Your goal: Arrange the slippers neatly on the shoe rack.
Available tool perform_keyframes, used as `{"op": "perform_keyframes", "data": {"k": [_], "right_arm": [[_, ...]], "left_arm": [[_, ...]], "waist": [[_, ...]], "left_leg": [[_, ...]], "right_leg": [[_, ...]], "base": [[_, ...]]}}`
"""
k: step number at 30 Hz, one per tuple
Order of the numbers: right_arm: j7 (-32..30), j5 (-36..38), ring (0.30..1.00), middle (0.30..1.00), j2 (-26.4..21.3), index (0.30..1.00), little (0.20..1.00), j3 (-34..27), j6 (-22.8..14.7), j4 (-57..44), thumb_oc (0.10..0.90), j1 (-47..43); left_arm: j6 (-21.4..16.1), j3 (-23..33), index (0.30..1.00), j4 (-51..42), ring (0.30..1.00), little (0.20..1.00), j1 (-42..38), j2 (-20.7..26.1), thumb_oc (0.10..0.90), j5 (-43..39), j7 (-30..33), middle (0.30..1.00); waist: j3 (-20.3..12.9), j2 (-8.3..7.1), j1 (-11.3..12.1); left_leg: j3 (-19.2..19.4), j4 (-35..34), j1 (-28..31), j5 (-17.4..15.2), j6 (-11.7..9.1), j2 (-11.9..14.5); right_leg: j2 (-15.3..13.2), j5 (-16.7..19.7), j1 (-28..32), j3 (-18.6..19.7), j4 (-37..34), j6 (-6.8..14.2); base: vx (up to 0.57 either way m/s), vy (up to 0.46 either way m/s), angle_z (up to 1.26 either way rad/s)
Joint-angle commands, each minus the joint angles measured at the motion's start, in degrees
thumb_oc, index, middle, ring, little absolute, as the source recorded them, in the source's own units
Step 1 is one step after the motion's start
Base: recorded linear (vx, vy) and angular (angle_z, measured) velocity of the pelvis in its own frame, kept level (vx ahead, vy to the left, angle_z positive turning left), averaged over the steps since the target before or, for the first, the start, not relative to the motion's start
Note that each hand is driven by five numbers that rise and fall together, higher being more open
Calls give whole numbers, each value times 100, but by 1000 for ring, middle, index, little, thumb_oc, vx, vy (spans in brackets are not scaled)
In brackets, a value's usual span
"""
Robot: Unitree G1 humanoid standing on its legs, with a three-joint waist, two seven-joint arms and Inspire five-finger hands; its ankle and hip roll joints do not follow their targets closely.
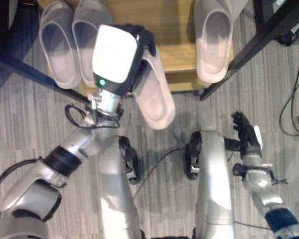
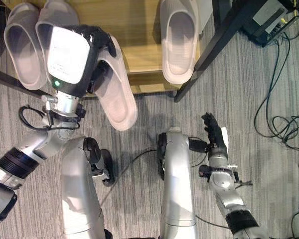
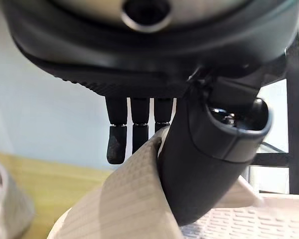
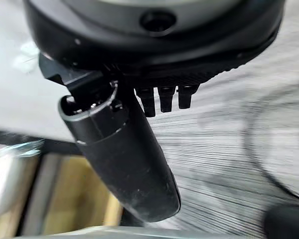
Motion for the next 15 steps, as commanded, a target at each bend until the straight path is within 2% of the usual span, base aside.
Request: {"op": "perform_keyframes", "data": {"k": [1, 5, 8, 15], "right_arm": [[-35, 84, 900, 900, -307, 900, 900, -344, -386, -672, 800, 238], [-105, 78, 900, 900, -497, 900, 900, -375, -359, -528, 800, 409], [24, 191, 900, 900, -663, 900, 900, -454, -423, -779, 800, 724], [300, 343, 900, 900, -784, 900, 900, -445, -412, -863, 800, 976]], "left_arm": [[-66, -101, 300, -188, 300, 300, -1507, 174, 400, 126, 491, 300], [-80, -711, 300, 87, 300, 300, -2181, 355, 400, 139, 197, 300], [15, -1164, 300, 288, 300, 300, -2691, 560, 400, 209, 25, 300], [111, -2101, 300, 1074, 300, 300, -3763, 457, 400, 436, -485, 300]], "waist": [[-180, -227, -175], [-180, -300, -311], [-180, -349, -409], [-180, -428, -504]], "left_leg": [[163, -67, 726, -872, 771, -321], [172, 299, 726, -994, 753, -328], [193, 447, 726, -1055, 762, -333], [160, 519, 726, -1124, 795, -278]], "right_leg": [[108, -619, 684, 57, -55, -662], [117, -746, 684, 172, 326, -699], [75, -851, 684, 198, 452, -717], [24, -962, 684, 174, 489, -750]], "base": [[0, 0, 0], [-9, -5, 2], [-11, -1, 0], [0, -5, -1]]}}
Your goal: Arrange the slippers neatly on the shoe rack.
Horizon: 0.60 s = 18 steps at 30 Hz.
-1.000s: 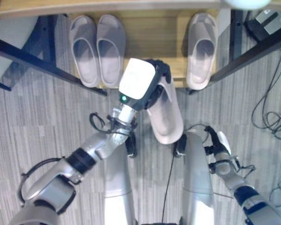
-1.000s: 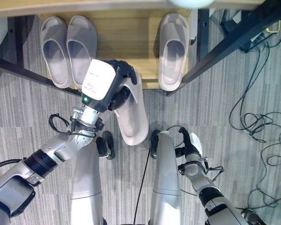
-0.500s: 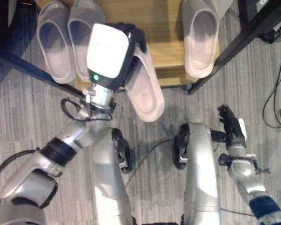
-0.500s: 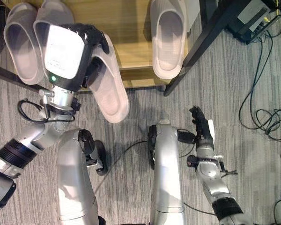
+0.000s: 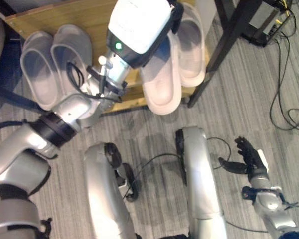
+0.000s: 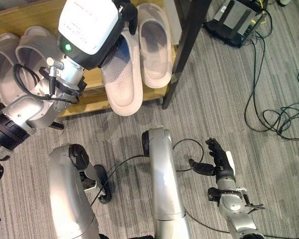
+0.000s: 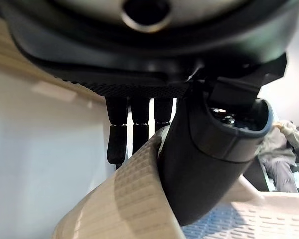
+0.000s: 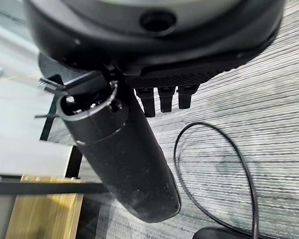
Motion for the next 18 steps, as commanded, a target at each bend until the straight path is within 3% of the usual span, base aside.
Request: {"op": "perform_keyframes", "data": {"k": [1, 7, 18], "right_arm": [[154, 214, 900, 900, -481, 900, 900, -472, -477, -760, 800, 68], [218, 128, 900, 900, -612, 900, 900, -845, -523, -1054, 800, 725], [335, -183, 900, 900, -731, 900, 900, -730, -519, -1057, 800, 723]], "left_arm": [[171, -193, 300, 122, 300, 300, -1337, 224, 400, 449, 49, 300], [307, -639, 300, 444, 300, 300, -1858, 534, 400, 584, -107, 300], [377, -1139, 300, 1310, 300, 300, -2403, 137, 400, 673, -291, 300]], "waist": [[-177, -276, 147], [-177, -364, 134], [-177, -453, 105]], "left_leg": [[123, -365, 552, -577, 835, -284], [86, -460, 552, -567, 840, -294], [-19, -374, 552, -654, 832, -293]], "right_leg": [[-65, -458, 641, -133, -452, -921], [-74, -439, 641, -172, -576, -907], [-33, -522, 641, -204, -497, -958]], "base": [[-2, -20, -10], [-2, -7, -6], [19, -1, 0]]}}
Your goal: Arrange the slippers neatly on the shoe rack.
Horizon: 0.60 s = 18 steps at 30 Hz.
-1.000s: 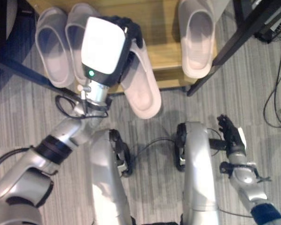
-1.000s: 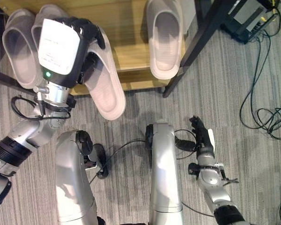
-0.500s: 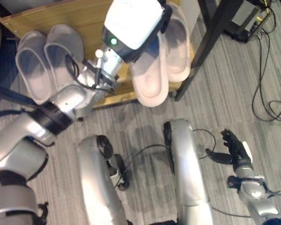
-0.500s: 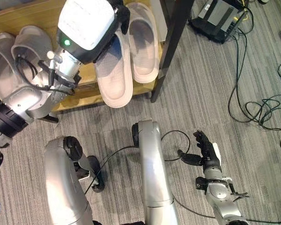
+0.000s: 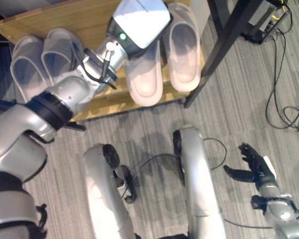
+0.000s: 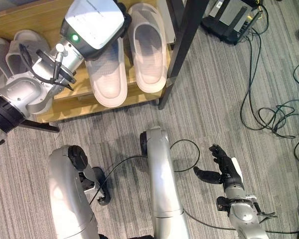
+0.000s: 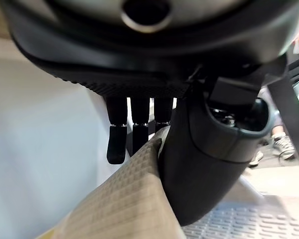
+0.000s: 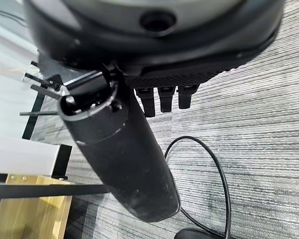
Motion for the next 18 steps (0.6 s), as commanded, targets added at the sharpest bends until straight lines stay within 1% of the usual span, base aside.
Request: {"op": "perform_keyframes", "data": {"k": [1, 2, 4, 5, 9, 10, 11, 12, 13, 18], "right_arm": [[-66, -151, 900, 900, -366, 900, 900, -496, -425, -770, 800, 80], [10, -94, 900, 900, -457, 900, 900, -390, -436, -798, 800, 44], [24, -82, 900, 900, -466, 900, 900, -371, -442, -777, 800, 22], [52, -43, 900, 900, -515, 900, 900, -388, -465, -769, 800, 53], [93, 4, 900, 900, -497, 900, 900, -412, -471, -777, 800, 158], [101, 19, 900, 900, -460, 900, 900, -406, -475, -783, 800, 196], [84, -4, 900, 900, -448, 900, 900, -373, -433, -769, 800, 180], [80, -6, 900, 900, -457, 900, 900, -373, -428, -767, 800, 180], [86, -19, 900, 900, -465, 900, 900, -378, -417, -791, 800, 176], [160, -32, 900, 900, -583, 900, 900, -401, -349, -797, 800, 294]], "left_arm": [[317, -221, 300, 238, 300, 300, -1535, 121, 400, 94, 208, 300], [345, -427, 300, 600, 300, 300, -1552, -118, 400, 186, 145, 300], [347, -484, 300, 778, 300, 300, -1578, -197, 400, 144, 141, 300], [357, -550, 300, 1103, 300, 300, -1606, -332, 400, 41, 81, 300], [313, -525, 300, 1239, 300, 300, -1617, -417, 400, -117, 39, 300], [291, -419, 300, 1220, 300, 300, -1576, -442, 400, -204, 75, 300], [301, -190, 604, 1149, 604, 604, -1409, -542, 602, -334, 45, 604], [305, -174, 604, 1146, 604, 604, -1398, -544, 602, -332, 41, 604], [299, -74, 900, 1165, 900, 900, -1322, -601, 800, -388, 3, 900], [282, 158, 900, 1409, 900, 900, -1261, -851, 800, -650, 57, 900]], "waist": [[-183, -389, 89], [-183, -407, 39], [-183, -424, 34], [-183, -479, -6], [-183, -499, -33], [-183, -517, -39], [-183, -518, -39], [-183, -509, -42], [-183, -522, -41], [-183, -560, -123]], "left_leg": [[35, -281, 276, -291, 855, -404], [6, -252, 276, -293, 857, -386], [-4, -247, 276, -291, 854, -372], [-34, -218, 276, -315, 859, -342], [-40, -184, 276, -334, 862, -325], [-39, -167, 276, -348, 866, -326], [-24, -113, 276, -368, 864, -330], [-24, -106, 276, -372, 863, -330], [-20, -80, 276, -383, 861, -332], [20, 6, 276, -398, 861, -353]], "right_leg": [[-76, -240, 423, -78, -398, -854], [-69, -239, 423, -79, -394, -869], [-76, -226, 423, -83, -406, -867], [-82, -212, 423, -64, -405, -858], [-72, -202, 423, -55, -409, -838], [-74, -211, 423, -59, -409, -840], [-67, -218, 423, -53, -377, -824], [-66, -221, 423, -51, -370, -822], [-66, -232, 423, -54, -354, -821], [-43, -273, 423, 29, -239, -807]], "base": [[35, 31, -1], [28, 30, -1], [33, 48, -9], [31, 47, -16], [7, 10, -3], [2, 14, -3], [0, 13, -3], [0, 0, 0], [0, 0, 0], [0, 0, 0]]}}
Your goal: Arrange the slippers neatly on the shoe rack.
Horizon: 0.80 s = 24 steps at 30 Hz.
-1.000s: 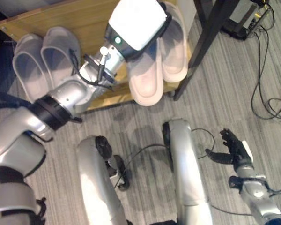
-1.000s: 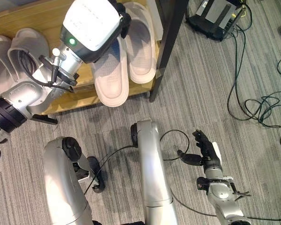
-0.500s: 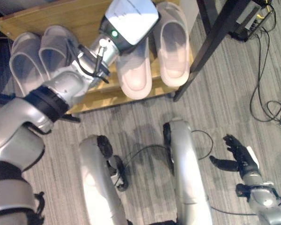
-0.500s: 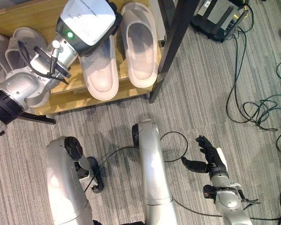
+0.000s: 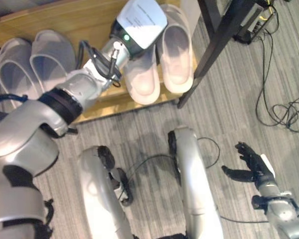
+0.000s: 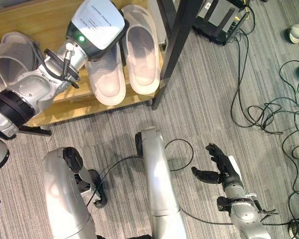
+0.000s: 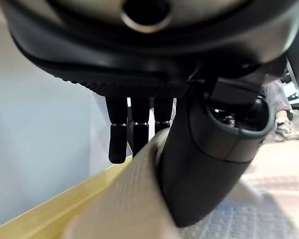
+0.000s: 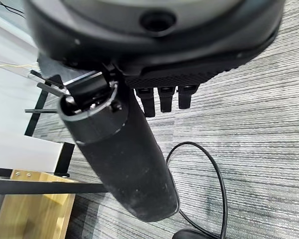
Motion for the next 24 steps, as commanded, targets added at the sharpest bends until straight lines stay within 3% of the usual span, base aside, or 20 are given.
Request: {"op": "perform_keyframes", "data": {"k": [1, 24], "right_arm": [[-44, -18, 900, 900, -338, 900, 900, -463, -311, -658, 800, 240], [114, -289, 900, 900, -249, 900, 900, 29, -48, -394, 800, -47]], "left_arm": [[219, 501, 900, 431, 900, 900, -1002, -203, 800, -394, 310, 900], [244, 455, 900, 755, 900, 900, -1307, -62, 800, -833, -109, 900]], "waist": [[-199, -330, 10], [-199, -501, 108]], "left_leg": [[55, -114, 154, -227, 797, -459], [124, -14, 154, -107, 696, -547]], "right_leg": [[-131, -233, 310, 50, -232, -841], [-207, -265, 310, 199, 70, -909]], "base": [[0, 0, 0], [-15, -20, 3]]}}
